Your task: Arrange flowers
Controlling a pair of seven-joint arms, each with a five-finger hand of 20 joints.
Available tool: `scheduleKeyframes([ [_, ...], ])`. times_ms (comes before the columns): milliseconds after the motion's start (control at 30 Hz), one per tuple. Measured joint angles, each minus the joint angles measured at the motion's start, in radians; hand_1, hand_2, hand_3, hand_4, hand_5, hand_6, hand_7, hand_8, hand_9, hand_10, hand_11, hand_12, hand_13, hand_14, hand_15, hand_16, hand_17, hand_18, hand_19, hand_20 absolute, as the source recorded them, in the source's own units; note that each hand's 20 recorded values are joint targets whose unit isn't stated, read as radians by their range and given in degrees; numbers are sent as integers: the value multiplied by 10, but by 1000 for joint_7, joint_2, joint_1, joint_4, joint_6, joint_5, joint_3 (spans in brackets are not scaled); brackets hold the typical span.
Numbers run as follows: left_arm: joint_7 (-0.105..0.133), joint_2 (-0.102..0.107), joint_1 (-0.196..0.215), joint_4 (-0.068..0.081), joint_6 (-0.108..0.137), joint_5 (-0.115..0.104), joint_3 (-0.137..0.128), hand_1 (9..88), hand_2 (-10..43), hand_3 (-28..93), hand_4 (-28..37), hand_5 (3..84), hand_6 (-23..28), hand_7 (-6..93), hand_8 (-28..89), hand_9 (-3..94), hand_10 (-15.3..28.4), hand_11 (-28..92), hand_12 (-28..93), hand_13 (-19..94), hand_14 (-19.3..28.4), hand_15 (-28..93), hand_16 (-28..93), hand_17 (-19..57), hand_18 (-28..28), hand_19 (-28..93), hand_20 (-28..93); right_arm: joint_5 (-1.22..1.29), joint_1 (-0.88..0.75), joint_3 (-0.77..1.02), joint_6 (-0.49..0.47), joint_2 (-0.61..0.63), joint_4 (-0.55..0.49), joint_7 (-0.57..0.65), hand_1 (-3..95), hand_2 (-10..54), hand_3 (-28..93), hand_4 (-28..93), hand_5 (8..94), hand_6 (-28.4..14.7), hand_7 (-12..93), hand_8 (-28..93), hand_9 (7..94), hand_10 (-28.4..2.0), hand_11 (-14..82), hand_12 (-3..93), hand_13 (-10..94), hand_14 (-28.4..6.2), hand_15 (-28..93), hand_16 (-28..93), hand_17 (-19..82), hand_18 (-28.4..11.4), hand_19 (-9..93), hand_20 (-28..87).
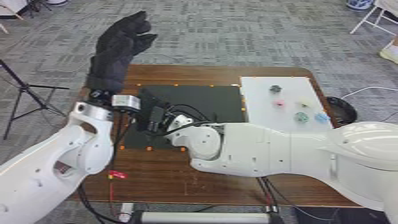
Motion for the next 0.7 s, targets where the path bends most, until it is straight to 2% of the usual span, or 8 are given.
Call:
scheduleKeyframes([
  [233,7,-21,-22,5,-10,0,20,295,-36,698,-226,320,20,244,-104,270,121,294,203,245,145,384,49,-79,202,409,175,0,4,-20,3,-23,34,19,464,-85,824,-265,769,25,363,23,827,-52,287,539,708,-66,791,379,329,-191,839,492],
  [433,9,-26,-32,6,-15,0,28,294,-36,698,-226,320,20,243,-104,271,122,295,204,246,145,383,49,-79,202,409,175,0,7,-27,15,-48,51,27,464,-90,825,-269,772,28,354,20,827,-54,284,540,706,-67,792,381,328,-191,838,493],
  [533,9,-32,-48,15,-23,0,43,294,-36,698,-226,320,20,244,-103,271,122,295,204,246,145,383,49,-79,202,409,174,0,7,-24,17,-57,52,29,464,-92,827,-269,774,28,350,19,828,-55,284,541,706,-67,792,381,327,-192,838,494],
  [700,8,-51,-63,27,-27,1,51,294,-36,698,-227,319,19,245,-103,271,121,294,204,246,144,383,49,-79,201,410,174,0,3,-13,18,-66,66,23,465,-94,826,-271,781,31,343,20,831,-55,282,539,711,-65,794,379,332,-193,840,495],
])
